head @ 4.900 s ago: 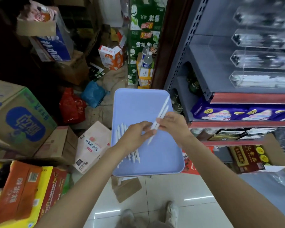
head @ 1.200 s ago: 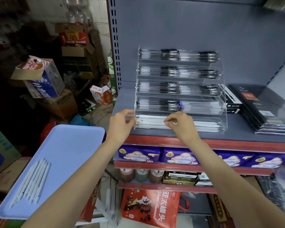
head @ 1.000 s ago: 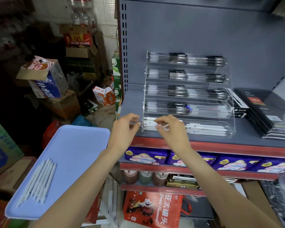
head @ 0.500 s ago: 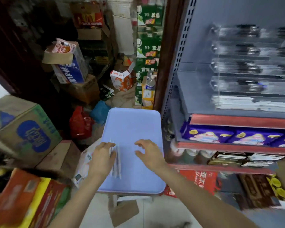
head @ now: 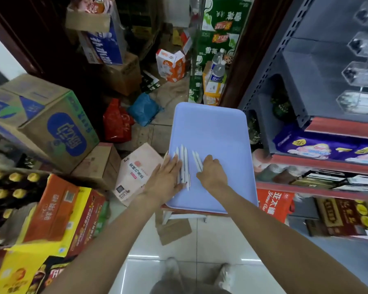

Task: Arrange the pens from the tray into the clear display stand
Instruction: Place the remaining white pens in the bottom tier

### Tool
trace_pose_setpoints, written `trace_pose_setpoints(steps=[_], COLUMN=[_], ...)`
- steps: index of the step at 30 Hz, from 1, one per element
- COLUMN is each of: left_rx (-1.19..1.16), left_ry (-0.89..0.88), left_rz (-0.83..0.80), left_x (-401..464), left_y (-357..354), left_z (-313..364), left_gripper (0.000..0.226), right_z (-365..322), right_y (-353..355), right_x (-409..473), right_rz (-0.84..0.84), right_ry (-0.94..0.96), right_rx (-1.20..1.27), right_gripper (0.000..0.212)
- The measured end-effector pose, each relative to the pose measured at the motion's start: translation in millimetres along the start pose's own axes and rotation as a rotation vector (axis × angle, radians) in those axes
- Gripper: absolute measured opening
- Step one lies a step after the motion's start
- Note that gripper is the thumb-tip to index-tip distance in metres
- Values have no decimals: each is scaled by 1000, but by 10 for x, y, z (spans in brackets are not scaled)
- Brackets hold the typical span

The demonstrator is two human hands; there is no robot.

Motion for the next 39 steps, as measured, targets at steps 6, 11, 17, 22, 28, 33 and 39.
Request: trace_pose_setpoints(steps=[6,11,17,22,28,33,39], left_rx=[-215,-586,-841,-657,-728,-711,-719], left_ry=[-9,-103,-227,-413,-378,-401,-331], left_rz=[177,54,26,137,199,228,351], left_x=[36,78,267,395,768,964,1230], left_y=[277,574,1090,1535,1724,1644,1537], left_z=[68,639,1496,2458,3656,4733,5414], left_gripper=[54,46,18,16,23,20,39], right_z=[131,138,486,1256,2366,3345,4042], right_y=[125,635,1644,2482,3558,4132,4401], right_x=[67,-146,-354,-527,-594,-464,-250], right_rz=[-21,58,272,448,550,548,471], right_ry=[6,38,160,168,285,288,261], right_rx=[164,1068,1183,1250,1466,1456,1392], right_gripper=[23,14,4,9,9,12,5])
Point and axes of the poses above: each hand's wrist, its own x-axis towards the middle knuckle, its own y-axis out of the back of the hand, z = x × y, the point moved 10 cm from there along x, towards the middle knuckle, and after that the axes turned 5 degrees about y, right-handed, at the moved point
